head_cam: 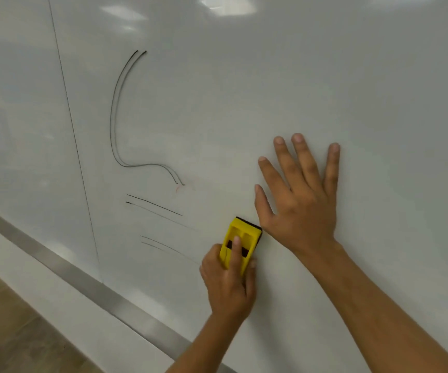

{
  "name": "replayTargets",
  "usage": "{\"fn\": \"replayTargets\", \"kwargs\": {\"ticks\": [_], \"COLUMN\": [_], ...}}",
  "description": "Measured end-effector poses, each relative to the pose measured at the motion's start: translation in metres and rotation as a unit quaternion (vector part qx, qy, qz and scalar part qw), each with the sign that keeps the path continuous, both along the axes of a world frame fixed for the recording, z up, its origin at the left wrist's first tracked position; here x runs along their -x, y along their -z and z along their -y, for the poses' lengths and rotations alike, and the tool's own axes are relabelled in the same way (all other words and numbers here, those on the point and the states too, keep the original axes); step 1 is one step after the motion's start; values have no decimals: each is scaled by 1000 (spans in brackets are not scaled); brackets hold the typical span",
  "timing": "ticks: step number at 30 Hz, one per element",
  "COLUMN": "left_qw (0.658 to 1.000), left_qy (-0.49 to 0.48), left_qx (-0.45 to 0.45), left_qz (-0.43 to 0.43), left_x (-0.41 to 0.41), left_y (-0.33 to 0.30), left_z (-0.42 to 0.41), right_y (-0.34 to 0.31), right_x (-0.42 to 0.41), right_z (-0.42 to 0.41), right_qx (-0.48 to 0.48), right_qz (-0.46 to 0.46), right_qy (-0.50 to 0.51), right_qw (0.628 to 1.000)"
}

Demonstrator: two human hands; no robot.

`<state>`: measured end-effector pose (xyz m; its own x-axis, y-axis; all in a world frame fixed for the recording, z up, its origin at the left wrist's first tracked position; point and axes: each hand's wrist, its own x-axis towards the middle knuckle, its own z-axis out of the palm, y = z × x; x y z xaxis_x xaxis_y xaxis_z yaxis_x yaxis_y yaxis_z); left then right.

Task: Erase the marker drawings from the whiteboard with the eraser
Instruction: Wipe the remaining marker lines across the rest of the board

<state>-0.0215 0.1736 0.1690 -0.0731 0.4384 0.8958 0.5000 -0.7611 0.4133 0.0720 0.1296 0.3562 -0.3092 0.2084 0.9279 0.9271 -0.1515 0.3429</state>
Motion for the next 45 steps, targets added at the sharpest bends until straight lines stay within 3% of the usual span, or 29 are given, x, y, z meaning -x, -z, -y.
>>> {"fn": "replayTargets", "kwargs": {"ticks": [3, 8, 10, 13, 17, 22, 25, 28, 32, 35, 38, 40, 43, 45], "left_qw": [999, 980, 974, 987, 998, 993, 997, 956, 926, 955, 996, 999, 996, 998], "left_qy": [-38, -77, -75, -58, 4, 15, -39, -78, -68, -34, 16, 13, -24, -48], "left_qx": [-35, 88, 114, 71, -55, -84, 44, 185, 246, 206, 84, -2, -55, -24], "left_qz": [-2, 161, 181, 129, -37, -77, 58, 214, 276, 210, 38, -38, -72, -35], "left_x": [26, 66, 69, 61, 40, 47, 71, 101, 109, 92, 74, 78, 96, 107], "left_y": [-17, -78, -85, -64, 8, 26, -4, -32, -39, -18, 18, 33, 25, 8], "left_z": [-32, -82, -88, -73, -37, -44, -76, -109, -119, -91, -60, -68, -95, -110], "right_y": [2, 4, 5, 5, 5, 12, 14, 17, 20, 24, 24, 26, 30, 30], "right_x": [0, -2, 0, 2, 8, 24, 24, 25, 36, 54, 61, 58, 54, 55], "right_z": [-7, -9, -10, -10, -13, -22, -26, -31, -40, -52, -62, -65, -67, -68], "right_qx": [0, -13, -15, -20, -26, -6, -5, -8, -8, 14, 21, 19, 20, 14], "right_qz": [12, 12, 13, 17, 5, 19, 17, 14, 7, 20, 22, 26, 36, 34], "right_qy": [23, 33, 35, 44, 25, -1, 14, 25, 4, -19, -13, 10, 22, 23], "right_qw": [1000, 999, 999, 999, 999, 1000, 1000, 1000, 1000, 1000, 999, 999, 999, 999]}}
